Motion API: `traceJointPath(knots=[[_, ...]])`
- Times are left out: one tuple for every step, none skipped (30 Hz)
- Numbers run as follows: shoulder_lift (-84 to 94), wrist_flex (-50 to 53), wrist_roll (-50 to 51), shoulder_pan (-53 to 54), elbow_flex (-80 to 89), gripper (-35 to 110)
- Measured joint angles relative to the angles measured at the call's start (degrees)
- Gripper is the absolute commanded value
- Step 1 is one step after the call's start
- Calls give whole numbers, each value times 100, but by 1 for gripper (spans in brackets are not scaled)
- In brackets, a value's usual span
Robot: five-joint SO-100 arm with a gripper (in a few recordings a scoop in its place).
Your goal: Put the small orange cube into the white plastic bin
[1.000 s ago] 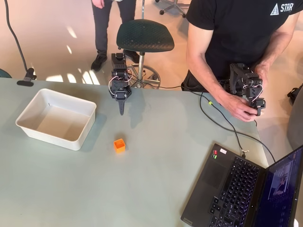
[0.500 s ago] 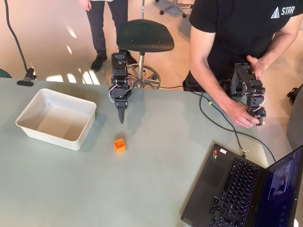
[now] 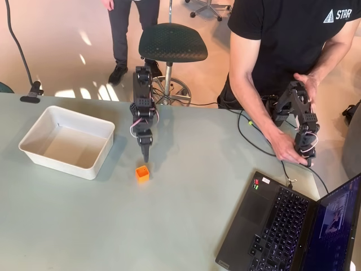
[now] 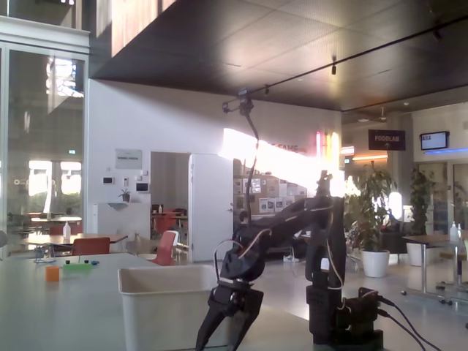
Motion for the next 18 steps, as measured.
traceJointPath(knots=[[-62, -26, 0, 0, -26, 42], [-123, -79, 0, 0, -105, 42], [-167, -123, 0, 0, -167, 42], [-185, -149, 0, 0, -229, 42], [-193, -149, 0, 0, -299, 42], [-202, -132, 0, 9, -404, 42], [-202, -132, 0, 44, -519, 42], [-220, -132, 0, 97, -633, 42], [-237, -132, 0, 141, -738, 43], [-237, -132, 0, 158, -826, 43], [-264, -132, 0, 167, -888, 43], [-343, -132, -35, 141, -932, 43], [-431, -132, -114, 114, -940, 43], [-536, -132, -193, 97, -949, 43], [-642, -132, -246, 97, -958, 43], [-747, -132, -299, 97, -958, 43], [-844, -132, -325, 114, -1011, 43], [-905, -132, -343, 132, -1081, 43]])
